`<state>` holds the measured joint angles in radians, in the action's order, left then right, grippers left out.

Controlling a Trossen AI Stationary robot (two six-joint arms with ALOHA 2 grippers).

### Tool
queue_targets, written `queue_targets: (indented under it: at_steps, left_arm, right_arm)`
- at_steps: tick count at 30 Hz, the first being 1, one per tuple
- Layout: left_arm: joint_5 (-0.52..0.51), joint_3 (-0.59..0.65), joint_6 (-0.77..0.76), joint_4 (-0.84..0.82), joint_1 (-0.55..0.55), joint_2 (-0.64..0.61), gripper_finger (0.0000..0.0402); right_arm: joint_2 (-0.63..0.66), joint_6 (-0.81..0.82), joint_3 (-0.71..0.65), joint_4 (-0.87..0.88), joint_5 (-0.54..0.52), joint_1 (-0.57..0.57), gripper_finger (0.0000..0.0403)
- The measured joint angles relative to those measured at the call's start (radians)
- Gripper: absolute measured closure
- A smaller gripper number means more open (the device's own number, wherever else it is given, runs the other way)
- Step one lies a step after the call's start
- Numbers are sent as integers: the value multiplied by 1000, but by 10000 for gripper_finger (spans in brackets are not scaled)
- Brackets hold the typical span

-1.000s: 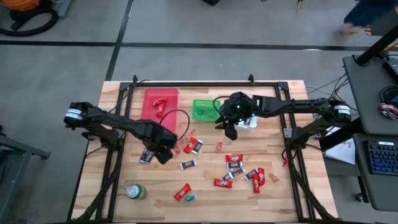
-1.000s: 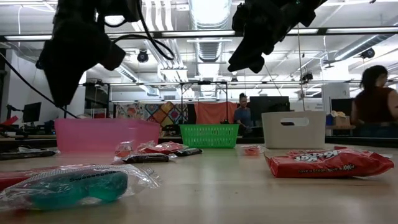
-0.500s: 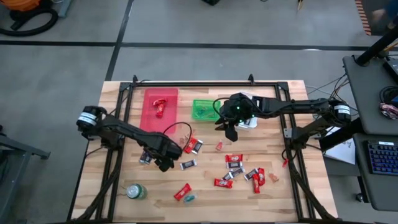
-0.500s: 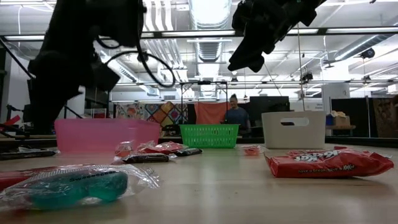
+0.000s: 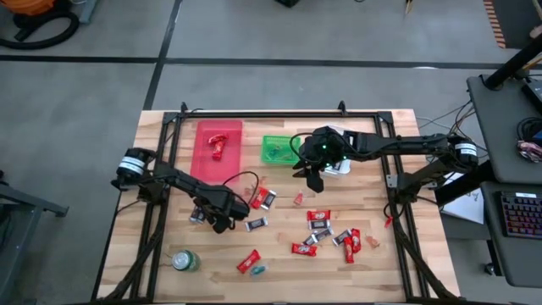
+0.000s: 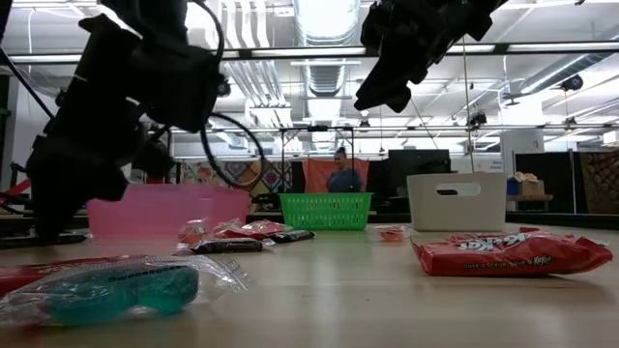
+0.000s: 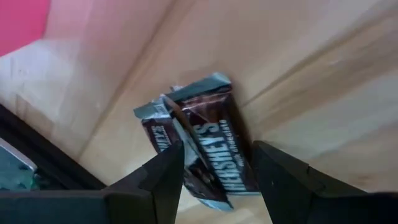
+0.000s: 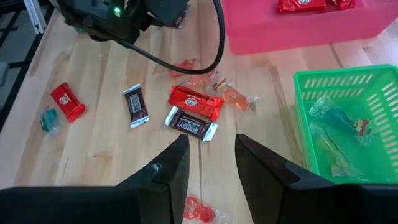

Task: Sort candy
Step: Put the brown chocolate bar into the white bin

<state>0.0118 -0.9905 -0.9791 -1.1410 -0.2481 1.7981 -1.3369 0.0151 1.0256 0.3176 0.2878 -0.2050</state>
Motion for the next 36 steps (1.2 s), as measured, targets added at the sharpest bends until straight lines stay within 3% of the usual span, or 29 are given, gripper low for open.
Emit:
queue_targets:
  at_steps: [10,21,26,36]
  left_arm:
    - [5,47,3,67,0,-5,260]
    - [-15,38,52,98,-7,-48,394]
    - [-43,21,61,128,-9,-114,399]
    - [-90,18,222,378,-48,-283,401]
  right_arm:
    - [0,1,0,0,0,0,282]
    - [0,-13,0,1,0,0,282]
    - [0,-28,0,11,0,0,282]
    - [0,-42,-30,30,0,1,282]
